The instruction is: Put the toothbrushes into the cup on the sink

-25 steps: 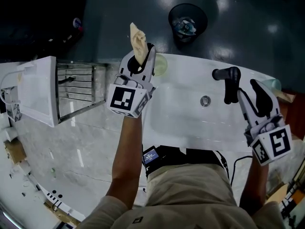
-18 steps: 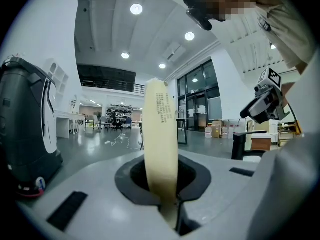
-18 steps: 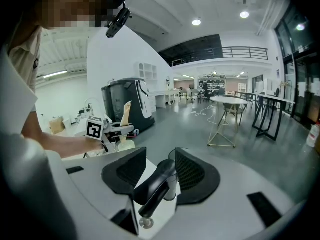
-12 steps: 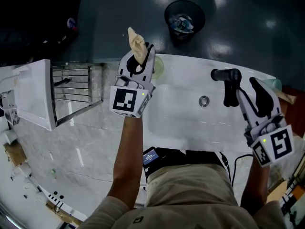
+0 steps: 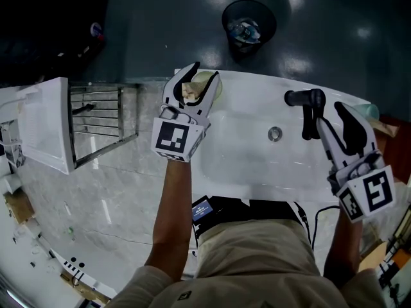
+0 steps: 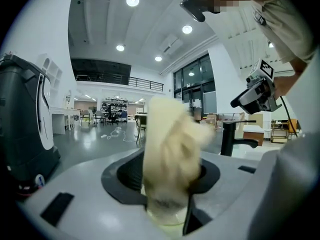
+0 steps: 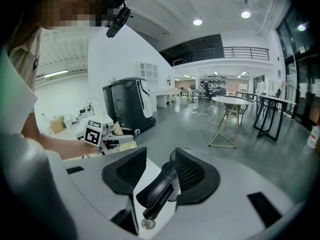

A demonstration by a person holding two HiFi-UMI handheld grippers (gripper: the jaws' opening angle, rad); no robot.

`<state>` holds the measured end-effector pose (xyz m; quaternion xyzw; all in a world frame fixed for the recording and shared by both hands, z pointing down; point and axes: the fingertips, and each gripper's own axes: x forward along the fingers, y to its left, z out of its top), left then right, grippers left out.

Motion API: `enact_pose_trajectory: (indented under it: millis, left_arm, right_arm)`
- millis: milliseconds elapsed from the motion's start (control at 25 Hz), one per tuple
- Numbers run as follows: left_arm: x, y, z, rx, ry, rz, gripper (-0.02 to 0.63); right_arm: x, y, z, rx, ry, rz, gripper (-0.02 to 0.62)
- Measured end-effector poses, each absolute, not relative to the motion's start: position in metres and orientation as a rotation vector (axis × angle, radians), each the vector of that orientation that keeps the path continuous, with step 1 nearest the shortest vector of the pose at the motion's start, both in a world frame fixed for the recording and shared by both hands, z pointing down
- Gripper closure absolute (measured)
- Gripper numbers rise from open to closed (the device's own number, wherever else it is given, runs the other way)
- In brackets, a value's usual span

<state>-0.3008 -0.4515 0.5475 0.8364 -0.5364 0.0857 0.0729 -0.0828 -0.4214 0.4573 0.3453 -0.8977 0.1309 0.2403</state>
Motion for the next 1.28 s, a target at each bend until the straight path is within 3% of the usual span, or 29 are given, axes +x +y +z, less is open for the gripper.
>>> enact_pose_trajectory:
  millis: [360,1280]
  left_arm:
    - [-0.302,-0.420,0.554,2.504,-1.524,0.349,0.347]
    - [-0.340,-0.302,0.465,2.488,-1.685,0.396,0.341]
  right_arm:
    - [-0.091,-0.401,0.447,0.938,-2.474,0.340,0.416]
    - [-0.126,-0.321,0.373,0.927,-2.606,0.202,0.419]
